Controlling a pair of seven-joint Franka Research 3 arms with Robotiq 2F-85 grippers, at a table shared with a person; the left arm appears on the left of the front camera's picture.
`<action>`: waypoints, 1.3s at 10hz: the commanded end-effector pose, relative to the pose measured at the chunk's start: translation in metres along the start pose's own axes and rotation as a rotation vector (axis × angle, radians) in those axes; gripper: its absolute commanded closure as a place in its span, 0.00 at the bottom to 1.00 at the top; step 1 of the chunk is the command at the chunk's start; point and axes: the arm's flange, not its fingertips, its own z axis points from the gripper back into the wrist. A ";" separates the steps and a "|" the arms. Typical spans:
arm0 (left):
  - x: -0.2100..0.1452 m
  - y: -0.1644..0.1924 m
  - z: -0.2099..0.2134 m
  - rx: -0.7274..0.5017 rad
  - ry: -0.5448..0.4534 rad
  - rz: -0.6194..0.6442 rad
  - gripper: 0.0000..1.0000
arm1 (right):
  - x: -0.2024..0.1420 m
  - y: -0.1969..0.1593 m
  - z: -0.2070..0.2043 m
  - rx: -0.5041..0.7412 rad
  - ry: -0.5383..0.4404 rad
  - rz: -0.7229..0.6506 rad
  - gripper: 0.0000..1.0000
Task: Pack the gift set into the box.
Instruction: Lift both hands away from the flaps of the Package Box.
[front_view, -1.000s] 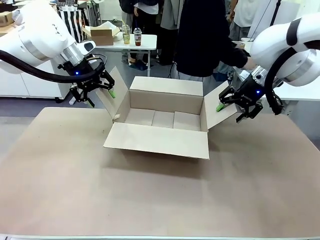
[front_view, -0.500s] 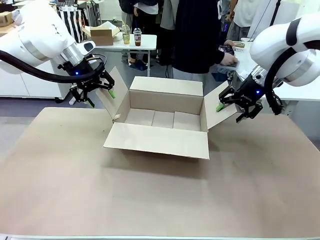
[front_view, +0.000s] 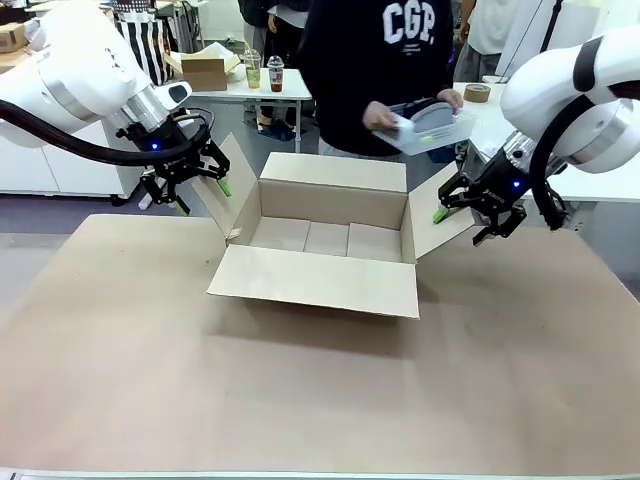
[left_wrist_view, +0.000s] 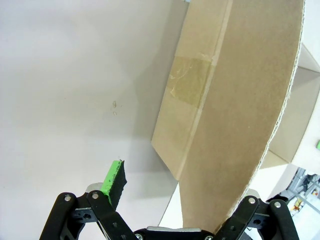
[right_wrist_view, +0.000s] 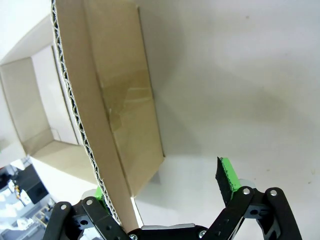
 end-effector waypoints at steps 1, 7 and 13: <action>0.001 -0.001 0.002 0.022 -0.006 0.010 0.00 | 0.001 0.001 0.000 -0.025 0.004 -0.015 0.00; 0.001 -0.001 0.002 0.022 -0.006 0.010 0.00 | 0.001 0.001 0.000 -0.025 0.004 -0.015 0.00; 0.001 -0.001 0.002 0.022 -0.006 0.010 0.00 | 0.001 0.001 0.000 -0.025 0.004 -0.015 0.00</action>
